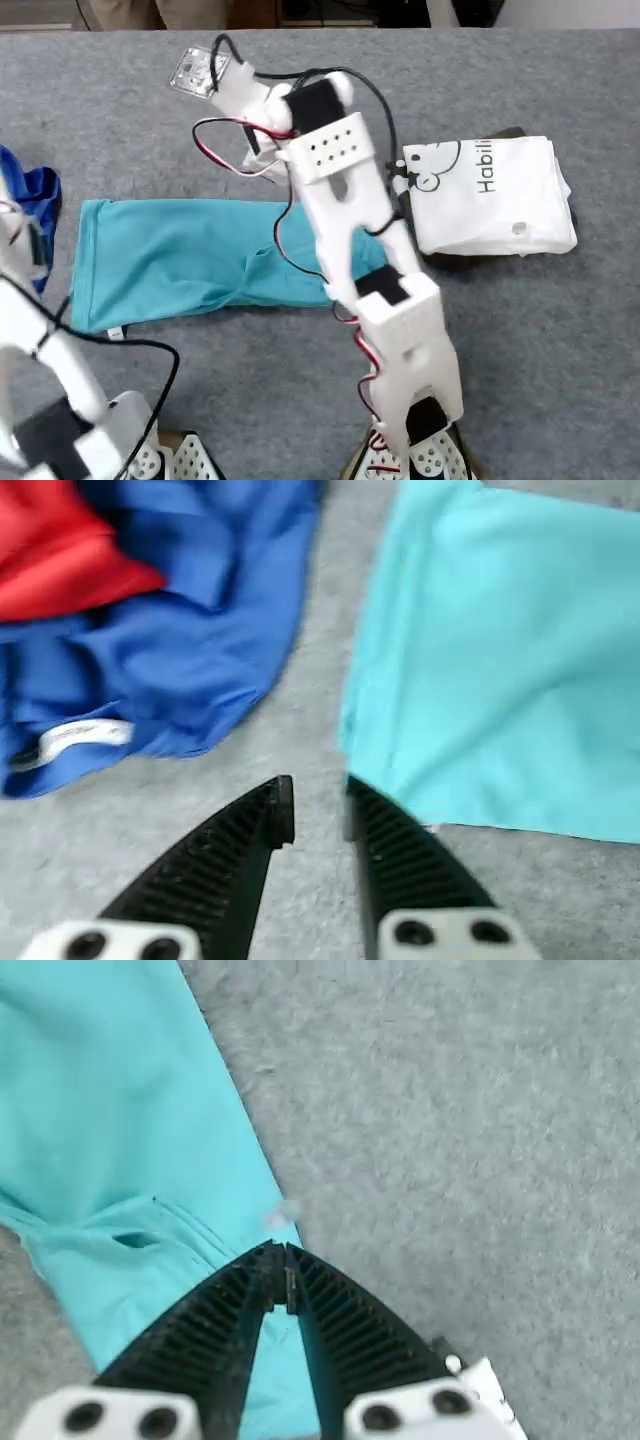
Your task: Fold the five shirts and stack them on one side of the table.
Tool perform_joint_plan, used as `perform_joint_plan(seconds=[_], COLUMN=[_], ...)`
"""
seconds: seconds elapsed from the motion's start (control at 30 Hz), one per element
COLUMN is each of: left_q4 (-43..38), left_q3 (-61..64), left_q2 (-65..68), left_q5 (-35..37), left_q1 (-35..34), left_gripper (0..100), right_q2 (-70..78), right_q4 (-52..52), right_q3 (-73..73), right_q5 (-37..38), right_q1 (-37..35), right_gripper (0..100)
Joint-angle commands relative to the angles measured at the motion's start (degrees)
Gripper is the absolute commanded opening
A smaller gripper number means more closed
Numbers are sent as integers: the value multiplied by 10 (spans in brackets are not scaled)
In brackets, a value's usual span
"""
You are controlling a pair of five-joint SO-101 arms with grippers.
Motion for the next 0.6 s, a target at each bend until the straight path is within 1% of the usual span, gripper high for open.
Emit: perform_joint_plan(seconds=[0.0, 0.17, 0.3, 0.33, 0.43, 0.57], left_q4=[-16, -12, -10, 3, 55, 63], left_q3=[-56, -153, -210, -222, -262, -286], left_q2=[83, 211, 298, 316, 346, 366], left_q5=[11, 8, 11, 16, 20, 22], left_q1=[24, 25, 31, 34, 55, 77], left_gripper=[136, 140, 140, 140, 140, 141], right_q2=[-86, -147, -171, -175, -178, -176], right_q4=[13, 11, 10, 10, 10, 10], right_q3=[67, 165, 200, 203, 204, 205], right_q5=[18, 44, 47, 47, 47, 47], right_q1=[11, 11, 11, 11, 11, 11], right_gripper=[2, 2, 2, 2, 2, 2])
